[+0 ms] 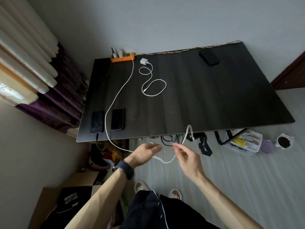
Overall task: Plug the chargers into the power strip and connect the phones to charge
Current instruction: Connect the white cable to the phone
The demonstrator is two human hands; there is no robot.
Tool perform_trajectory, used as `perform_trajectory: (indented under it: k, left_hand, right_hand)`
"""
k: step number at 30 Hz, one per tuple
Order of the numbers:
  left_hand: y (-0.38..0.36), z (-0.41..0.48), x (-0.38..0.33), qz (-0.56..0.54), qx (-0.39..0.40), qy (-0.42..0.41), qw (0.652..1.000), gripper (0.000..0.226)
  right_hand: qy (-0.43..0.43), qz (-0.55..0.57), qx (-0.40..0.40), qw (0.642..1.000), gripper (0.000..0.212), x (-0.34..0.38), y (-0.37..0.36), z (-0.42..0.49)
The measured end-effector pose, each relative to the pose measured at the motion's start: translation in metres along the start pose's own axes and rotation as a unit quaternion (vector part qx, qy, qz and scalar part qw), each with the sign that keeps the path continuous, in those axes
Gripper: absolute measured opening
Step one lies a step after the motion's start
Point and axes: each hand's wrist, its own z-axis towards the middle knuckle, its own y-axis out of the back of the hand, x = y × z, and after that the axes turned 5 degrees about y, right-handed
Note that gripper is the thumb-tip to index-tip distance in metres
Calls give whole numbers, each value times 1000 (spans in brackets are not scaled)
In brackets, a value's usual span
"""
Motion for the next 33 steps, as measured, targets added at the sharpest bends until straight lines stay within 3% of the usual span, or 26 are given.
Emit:
perform_trajectory:
  k: [3, 8, 10, 12, 15, 17, 20, 27, 33]
  left_hand:
    - [-26, 0, -21, 75, 53, -51, 994, 34]
    - [-45, 0, -22, 86, -22, -93, 992, 29]
    - [-50, 1, -19, 103, -32, -108, 988, 21]
    - [-50, 1, -13, 131, -47, -99, 985, 20]
    - [-43, 0, 12, 205, -54, -65, 975, 19]
    - [-34, -2, 36, 258, -50, -26, 964, 21]
    - [-22, -7, 72, 328, -46, 43, 942, 25]
    - [-11, -4, 111, 329, -42, 108, 937, 31]
    - [21, 32, 95, 221, -52, 100, 969, 41]
  right_hand:
    - [-12, 33, -31, 999, 26, 5, 0, 4]
    - [-11, 110, -10, 994, 28, 9, 9, 14]
    - [-49, 163, -19, 985, 25, 9, 9, 19]
    - [-151, 285, -100, 941, 19, 12, 15, 31]
    - [-283, 465, -200, 815, 4, 10, 34, 59]
    - [-323, 487, -220, 781, 14, 3, 47, 75]
    - [-329, 439, -208, 809, 27, -2, 59, 92]
    - [-263, 311, -127, 905, 37, 20, 35, 102]
    - [-193, 222, -25, 955, 30, 40, -23, 99]
